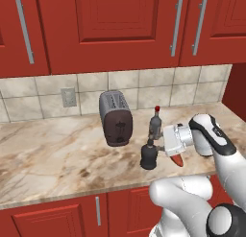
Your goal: Place the liquors on the top shelf of the fridge to keep them out of children's reach, and place the sweet potato on lower shelves for easy access.
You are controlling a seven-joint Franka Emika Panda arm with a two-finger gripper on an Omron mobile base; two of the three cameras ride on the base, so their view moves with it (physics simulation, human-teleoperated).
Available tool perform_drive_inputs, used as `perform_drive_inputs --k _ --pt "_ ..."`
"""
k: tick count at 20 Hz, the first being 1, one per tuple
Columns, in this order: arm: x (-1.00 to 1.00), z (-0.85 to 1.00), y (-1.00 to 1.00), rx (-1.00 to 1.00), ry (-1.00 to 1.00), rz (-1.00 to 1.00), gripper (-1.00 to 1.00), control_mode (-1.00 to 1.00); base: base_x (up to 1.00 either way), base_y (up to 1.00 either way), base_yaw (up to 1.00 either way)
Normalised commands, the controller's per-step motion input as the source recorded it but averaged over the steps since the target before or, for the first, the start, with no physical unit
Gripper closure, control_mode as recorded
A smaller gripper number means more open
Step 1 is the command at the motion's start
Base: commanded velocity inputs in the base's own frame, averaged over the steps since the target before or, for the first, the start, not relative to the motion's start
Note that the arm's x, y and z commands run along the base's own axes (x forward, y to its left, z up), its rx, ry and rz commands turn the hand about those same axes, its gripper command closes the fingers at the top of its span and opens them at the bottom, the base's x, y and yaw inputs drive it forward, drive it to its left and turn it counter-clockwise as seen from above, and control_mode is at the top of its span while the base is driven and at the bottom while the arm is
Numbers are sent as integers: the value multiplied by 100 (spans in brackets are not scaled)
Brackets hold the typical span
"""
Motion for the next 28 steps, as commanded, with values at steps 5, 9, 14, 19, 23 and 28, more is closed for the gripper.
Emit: perform_drive_inputs --k 5,9,14,19,23,28 --pt "16 -7 2 0 0 0 -100 -100 0 0 0" --pt "15 -6 12 0 0 0 -100 -100 0 0 0" --pt "16 -6 21 0 0 0 -100 -100 0 0 0" --pt "13 -2 6 0 0 0 -100 -100 0 0 0" --pt "4 -1 0 0 0 -2 -100 -100 0 0 0" --pt "0 -11 3 0 0 -1 -100 -100 0 0 0"
